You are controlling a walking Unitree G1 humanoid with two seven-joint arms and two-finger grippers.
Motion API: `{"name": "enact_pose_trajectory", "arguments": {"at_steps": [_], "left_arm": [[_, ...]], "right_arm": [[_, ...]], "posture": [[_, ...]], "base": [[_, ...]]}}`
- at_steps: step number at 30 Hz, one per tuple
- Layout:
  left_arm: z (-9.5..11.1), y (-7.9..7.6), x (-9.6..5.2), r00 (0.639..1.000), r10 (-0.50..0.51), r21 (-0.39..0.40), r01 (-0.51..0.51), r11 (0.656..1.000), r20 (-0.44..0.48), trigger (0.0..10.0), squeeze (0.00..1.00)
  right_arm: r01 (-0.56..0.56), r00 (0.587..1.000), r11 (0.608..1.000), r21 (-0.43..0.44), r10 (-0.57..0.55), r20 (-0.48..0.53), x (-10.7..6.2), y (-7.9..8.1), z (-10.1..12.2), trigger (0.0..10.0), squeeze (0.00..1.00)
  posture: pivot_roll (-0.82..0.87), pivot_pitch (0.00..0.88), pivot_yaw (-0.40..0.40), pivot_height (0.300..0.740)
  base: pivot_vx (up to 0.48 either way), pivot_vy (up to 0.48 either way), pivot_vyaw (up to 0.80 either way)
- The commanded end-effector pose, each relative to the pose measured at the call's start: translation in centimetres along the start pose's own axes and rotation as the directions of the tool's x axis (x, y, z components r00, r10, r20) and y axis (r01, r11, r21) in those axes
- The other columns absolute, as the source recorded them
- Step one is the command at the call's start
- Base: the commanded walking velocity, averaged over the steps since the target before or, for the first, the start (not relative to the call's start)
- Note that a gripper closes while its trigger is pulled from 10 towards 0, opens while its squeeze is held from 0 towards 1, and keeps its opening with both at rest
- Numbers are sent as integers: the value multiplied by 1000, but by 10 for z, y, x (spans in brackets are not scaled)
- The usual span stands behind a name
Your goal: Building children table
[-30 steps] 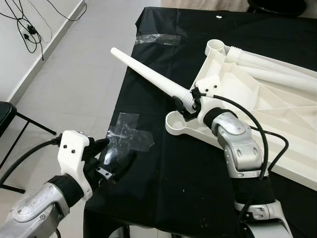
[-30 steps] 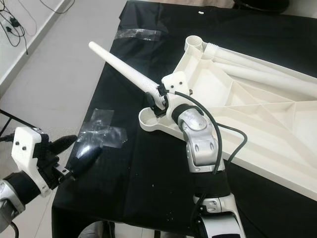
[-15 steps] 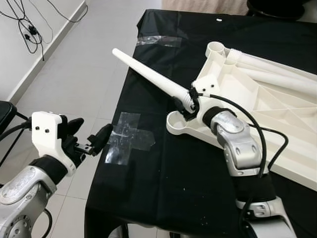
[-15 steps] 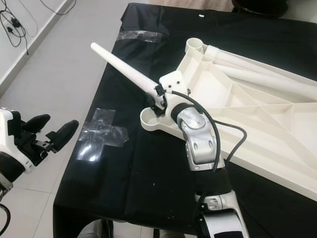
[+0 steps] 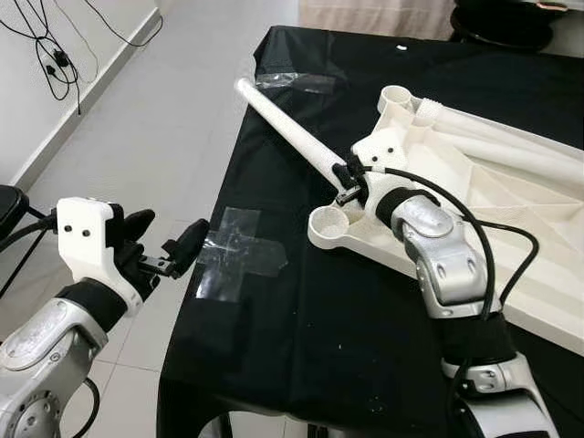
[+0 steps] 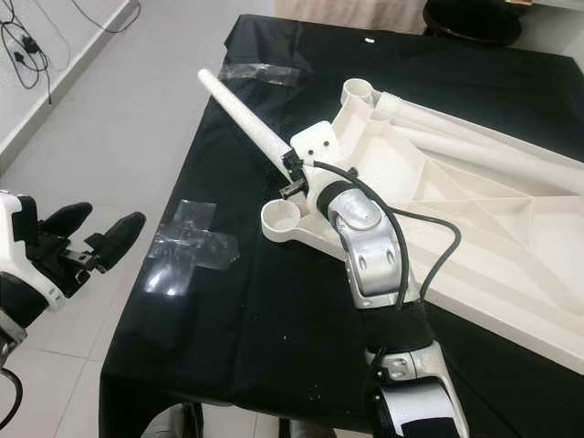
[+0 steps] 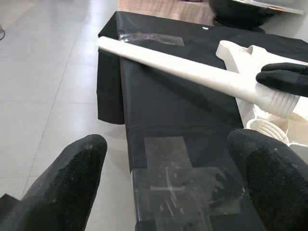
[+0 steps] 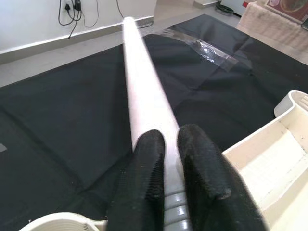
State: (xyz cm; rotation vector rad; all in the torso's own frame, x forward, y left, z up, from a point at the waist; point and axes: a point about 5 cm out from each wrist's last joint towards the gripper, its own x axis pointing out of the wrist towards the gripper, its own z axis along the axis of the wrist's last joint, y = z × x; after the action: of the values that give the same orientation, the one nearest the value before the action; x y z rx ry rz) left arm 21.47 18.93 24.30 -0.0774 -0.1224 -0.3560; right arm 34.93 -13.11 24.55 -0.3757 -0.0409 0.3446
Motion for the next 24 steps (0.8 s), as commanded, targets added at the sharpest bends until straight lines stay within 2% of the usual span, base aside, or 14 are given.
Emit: {"name": "enact_pose_trajectory", "arguments": {"at_steps": [1, 10, 11, 12, 13, 14, 16, 18, 24], "left_arm": [[0, -1, 0, 1000, -9, -18, 9, 1000, 1, 10000, 0], [4, 6, 4, 999, 28, -27, -27, 999, 26, 10000, 0], [6, 9, 5, 999, 41, -33, -40, 999, 35, 10000, 0], [8, 12, 6, 998, 55, -37, -54, 998, 44, 10000, 0], [8, 12, 6, 998, 55, -37, -54, 998, 44, 10000, 0], [10, 16, 7, 997, 66, -41, -64, 997, 51, 10000, 0], [14, 25, 10, 993, 95, -60, -91, 994, 68, 10000, 0], [15, 28, 11, 992, 103, -66, -98, 993, 72, 10000, 0], [20, 36, 15, 991, 111, -25, -109, 994, 78, 10000, 0]], "right_arm": [[-28, 995, 999, 27, 30, -91, 0, 4, -20, 0, 0], [-87, 987, 996, 3, 86, -139, -3, 9, -26, 0, 0], [-97, 984, 995, -5, 96, -151, -4, 11, -28, 1765, 0], [-104, 981, 994, -12, 101, -165, -5, 11, -30, 8275, 0], [-104, 981, 994, -12, 101, -165, -5, 11, -30, 8275, 0], [-105, 979, 994, -17, 101, -175, -5, 11, -32, 10000, 0], [-99, 978, 995, -24, 93, -186, -5, 11, -33, 10000, 0], [-97, 978, 995, -26, 90, -187, -5, 10, -33, 10000, 0], [-80, 980, 996, -37, 72, -183, -4, 8, -31, 10000, 0]], "posture": [[90, 250, -74, 740], [84, 253, -79, 740], [84, 253, -79, 740], [84, 253, -79, 740], [84, 253, -79, 740], [84, 253, -79, 740], [81, 252, -86, 740], [81, 252, -86, 740], [75, 251, -85, 740]], "base": [[0, 0, 0], [0, 0, 0], [0, 0, 0], [0, 0, 0], [0, 0, 0], [0, 0, 0], [0, 0, 0], [0, 0, 0], [0, 0, 0]]}}
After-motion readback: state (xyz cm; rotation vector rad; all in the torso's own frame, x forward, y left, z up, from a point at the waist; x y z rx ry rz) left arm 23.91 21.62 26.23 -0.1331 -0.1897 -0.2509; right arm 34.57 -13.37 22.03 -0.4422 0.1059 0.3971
